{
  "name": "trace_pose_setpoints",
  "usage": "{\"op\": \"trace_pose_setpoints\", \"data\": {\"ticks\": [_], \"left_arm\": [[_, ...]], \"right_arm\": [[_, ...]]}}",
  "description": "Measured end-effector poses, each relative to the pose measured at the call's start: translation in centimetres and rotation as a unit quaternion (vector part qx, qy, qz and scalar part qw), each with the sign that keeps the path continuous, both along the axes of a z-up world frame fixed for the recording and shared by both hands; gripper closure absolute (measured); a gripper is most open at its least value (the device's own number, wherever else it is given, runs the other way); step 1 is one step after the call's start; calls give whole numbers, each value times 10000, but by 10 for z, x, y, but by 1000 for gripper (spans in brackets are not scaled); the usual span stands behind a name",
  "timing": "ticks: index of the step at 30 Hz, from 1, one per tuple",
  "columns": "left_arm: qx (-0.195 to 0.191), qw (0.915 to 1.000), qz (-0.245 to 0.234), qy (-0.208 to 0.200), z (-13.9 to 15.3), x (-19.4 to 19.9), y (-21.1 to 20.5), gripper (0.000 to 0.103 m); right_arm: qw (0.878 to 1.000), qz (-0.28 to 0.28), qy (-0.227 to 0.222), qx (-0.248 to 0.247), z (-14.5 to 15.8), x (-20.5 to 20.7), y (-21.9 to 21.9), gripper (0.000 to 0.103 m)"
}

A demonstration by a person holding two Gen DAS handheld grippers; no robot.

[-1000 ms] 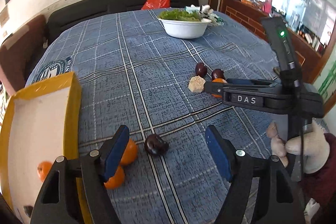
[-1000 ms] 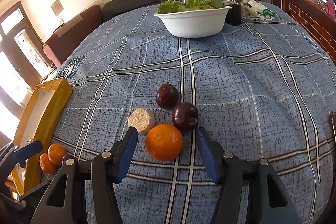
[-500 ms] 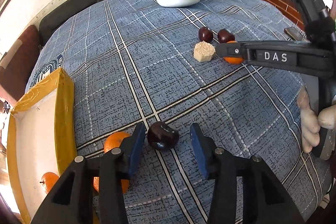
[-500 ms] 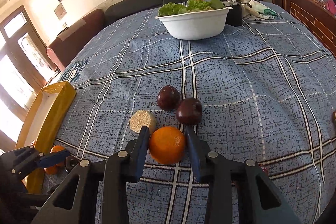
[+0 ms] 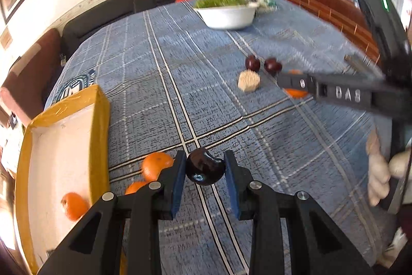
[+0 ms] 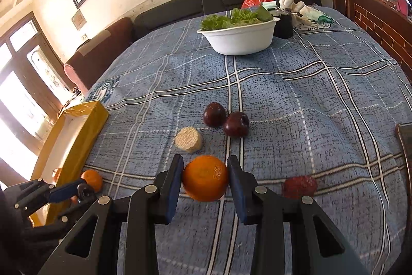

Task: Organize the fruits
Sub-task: 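Grasp a mandarin orange with the right tool while the left tool grasps a dark plum, then carry both into the tray and open both tools to release them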

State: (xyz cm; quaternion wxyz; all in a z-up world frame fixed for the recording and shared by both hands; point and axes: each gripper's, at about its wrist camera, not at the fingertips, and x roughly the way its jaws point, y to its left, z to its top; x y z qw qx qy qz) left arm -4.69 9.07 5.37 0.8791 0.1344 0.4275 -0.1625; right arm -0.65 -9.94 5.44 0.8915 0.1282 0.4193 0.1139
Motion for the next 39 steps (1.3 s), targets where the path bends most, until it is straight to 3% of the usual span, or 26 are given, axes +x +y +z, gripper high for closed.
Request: {"op": "trace_pose_setpoints", "data": {"ticks": [7,12,20,32,39], "left_arm": [[-821,9953,481,-155,27,-33,43,74],[-1113,9898,842,-283,39,-52,75,74],[-1486,9712,1767,-589,51,-78,143,74],[-1974,9358,2892,-404,24,-84,239,74],[-2107,9291,3035,-194,2,-81,260,74]], "right_arm": [[9997,158,-167,38,23,-32,12,65],[9992,286,-278,88,40,-55,24,64],[9965,737,-394,62,60,-80,62,64],[9838,1766,-249,-170,61,-77,174,64],[9692,2438,36,-359,45,-57,251,64]]}}
